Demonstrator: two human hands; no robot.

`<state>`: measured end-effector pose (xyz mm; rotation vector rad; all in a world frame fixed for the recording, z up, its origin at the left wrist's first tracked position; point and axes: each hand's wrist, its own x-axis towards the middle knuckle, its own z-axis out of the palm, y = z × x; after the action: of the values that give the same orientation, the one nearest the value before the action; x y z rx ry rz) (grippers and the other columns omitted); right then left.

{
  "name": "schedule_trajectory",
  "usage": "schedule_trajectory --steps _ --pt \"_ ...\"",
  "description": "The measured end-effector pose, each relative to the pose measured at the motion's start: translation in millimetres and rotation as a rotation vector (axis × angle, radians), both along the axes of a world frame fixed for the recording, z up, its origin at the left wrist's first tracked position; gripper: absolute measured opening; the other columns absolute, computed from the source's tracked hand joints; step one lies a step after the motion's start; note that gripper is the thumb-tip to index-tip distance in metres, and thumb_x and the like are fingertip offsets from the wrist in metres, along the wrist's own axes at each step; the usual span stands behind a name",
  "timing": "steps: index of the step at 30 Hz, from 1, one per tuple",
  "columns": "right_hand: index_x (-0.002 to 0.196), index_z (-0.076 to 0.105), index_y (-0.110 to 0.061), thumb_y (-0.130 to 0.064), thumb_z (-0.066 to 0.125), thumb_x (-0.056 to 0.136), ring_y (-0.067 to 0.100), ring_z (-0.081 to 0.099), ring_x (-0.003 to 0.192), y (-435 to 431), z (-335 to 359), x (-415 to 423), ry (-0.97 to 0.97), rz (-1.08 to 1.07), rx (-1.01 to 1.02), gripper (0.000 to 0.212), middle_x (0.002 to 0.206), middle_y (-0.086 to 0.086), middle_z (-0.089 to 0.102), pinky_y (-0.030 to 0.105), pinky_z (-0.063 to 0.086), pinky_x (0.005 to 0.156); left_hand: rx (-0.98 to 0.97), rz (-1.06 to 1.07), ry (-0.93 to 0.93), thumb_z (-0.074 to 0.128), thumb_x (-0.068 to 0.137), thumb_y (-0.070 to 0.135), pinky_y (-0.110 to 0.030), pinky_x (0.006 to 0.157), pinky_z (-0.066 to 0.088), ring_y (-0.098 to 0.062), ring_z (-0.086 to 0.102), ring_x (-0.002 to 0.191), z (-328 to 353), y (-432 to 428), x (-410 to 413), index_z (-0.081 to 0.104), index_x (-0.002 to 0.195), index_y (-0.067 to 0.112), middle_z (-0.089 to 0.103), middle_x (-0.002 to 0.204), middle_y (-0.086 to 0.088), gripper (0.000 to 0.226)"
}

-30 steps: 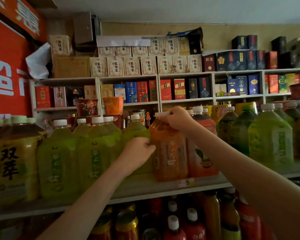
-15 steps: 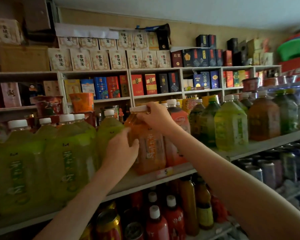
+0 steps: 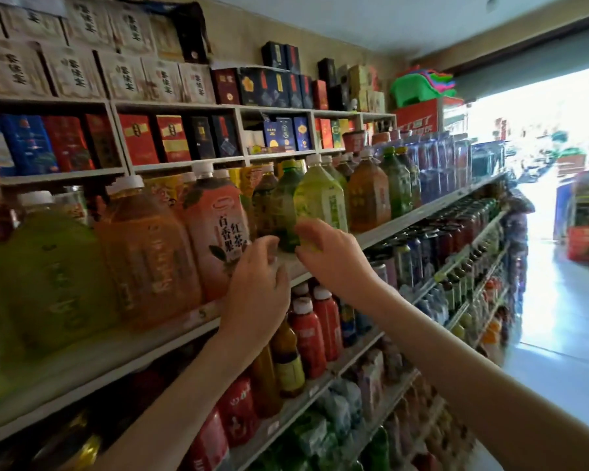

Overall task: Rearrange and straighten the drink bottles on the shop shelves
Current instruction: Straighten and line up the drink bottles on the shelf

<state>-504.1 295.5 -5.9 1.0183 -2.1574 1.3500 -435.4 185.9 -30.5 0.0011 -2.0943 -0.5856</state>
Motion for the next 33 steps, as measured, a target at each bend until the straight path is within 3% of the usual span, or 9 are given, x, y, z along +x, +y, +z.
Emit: schedule_trajectory --steps 4,11,14,15,17,20,23,26,33 --pt "0.13 0.052 -0.014 -0.021 0.057 0.091 0.022 0.056 0.113 21.4 -2.2 -37.5 -0.095 -0.075 0.017 0.041 0.125 0.006 0.06 0.03 0.047 0.093 0.185 -0.049 -0.133 0.051 0.093 0.016 -0.022 0.086 0.043 -0.009 0.053 0.109 3.9 7.0 -22.9 0.046 0.131 0.016 0.053 0.128 0.001 0.039" --pt "0.139 0.041 -0.013 -0.029 0.054 0.094 0.008 0.056 0.084 20.4 14.8 -97.8 -0.12 -0.106 -0.066 0.049 0.115 0.005 0.06 0.006 0.042 0.063 0.402 -0.149 -0.267 0.054 0.093 0.02 -0.024 0.08 0.05 -0.005 0.056 0.094 3.6 -0.5 -56.4 0.048 0.13 0.023 0.053 0.129 0.006 0.038" --pt "0.141 0.033 -0.007 -0.035 0.055 0.092 0.022 0.053 0.114 5.3 17.3 -125.6 -0.157 -0.092 -0.111 0.061 0.132 0.012 0.052 0.026 0.046 0.087 0.536 -0.218 -0.253 0.05 0.093 0.011 -0.034 0.098 0.044 -0.021 0.055 0.115 7.7 4.6 -67.2 0.052 0.127 0.014 0.055 0.129 -0.006 0.033" --pt "0.142 0.031 -0.005 -0.037 0.056 0.092 0.025 0.05 0.119 -0.4 20.8 -135.5 -0.153 -0.084 -0.117 0.065 0.134 0.012 0.049 0.027 0.042 0.087 0.532 -0.205 -0.246 0.051 0.093 0.009 -0.029 0.095 0.044 -0.021 0.053 0.117 11.1 5.9 -70.8 0.052 0.126 0.013 0.056 0.125 -0.005 0.033" --pt "0.142 0.028 -0.005 -0.038 0.058 0.09 0.026 0.047 0.122 -10.2 33.8 -153.1 -0.12 -0.064 -0.145 0.068 0.135 0.013 0.047 0.029 0.039 0.088 0.471 -0.142 -0.257 0.054 0.093 0.01 -0.014 0.082 0.044 -0.011 0.052 0.109 20.5 8.4 -76.4 0.052 0.128 0.013 0.056 0.116 0.003 0.035" --pt "0.143 0.025 -0.004 -0.04 0.058 0.089 0.029 0.044 0.124 -21.3 62.4 -176.2 -0.069 -0.052 -0.192 0.073 0.137 0.015 0.045 0.04 0.042 0.098 0.445 -0.13 -0.265 0.054 0.093 0.015 -0.016 0.091 0.038 -0.006 0.049 0.114 29.2 6.1 -87.5 0.05 0.133 0.014 0.055 0.125 0.006 0.04" --pt "0.141 0.031 -0.003 -0.034 0.051 0.093 0.025 0.054 0.111 -31.7 82.9 -195.7 -0.094 0.053 -0.156 0.06 0.126 0.012 0.053 0.032 0.046 0.084 0.424 -0.1 -0.259 0.054 0.093 0.016 -0.013 0.087 0.036 -0.004 0.05 0.111 30.8 5.9 -99.4 0.052 0.13 0.016 0.056 0.123 0.008 0.037" --pt "0.115 0.055 -0.006 -0.031 0.046 0.096 0.016 0.059 0.084 -39.6 81.9 -217.0 -0.026 0.135 -0.135 0.033 0.095 0.002 0.061 0.022 0.048 0.067 0.433 -0.083 -0.26 0.056 0.092 0.017 -0.01 0.082 0.04 0.005 0.053 0.102 27.4 5.8 -111.8 0.054 0.123 0.022 0.057 0.11 0.017 0.031" --pt "0.099 0.054 -0.009 -0.036 0.044 0.096 0.002 0.047 0.068 -43.2 79.3 -225.4 0.039 0.105 -0.164 0.029 0.075 -0.008 0.05 0.015 0.034 0.054 0.397 -0.008 -0.19 0.057 0.091 0.015 -0.021 0.086 0.049 -0.005 0.061 0.099 30.8 3.5 -117.6 0.062 0.094 0.035 0.065 0.1 0.012 0.02"
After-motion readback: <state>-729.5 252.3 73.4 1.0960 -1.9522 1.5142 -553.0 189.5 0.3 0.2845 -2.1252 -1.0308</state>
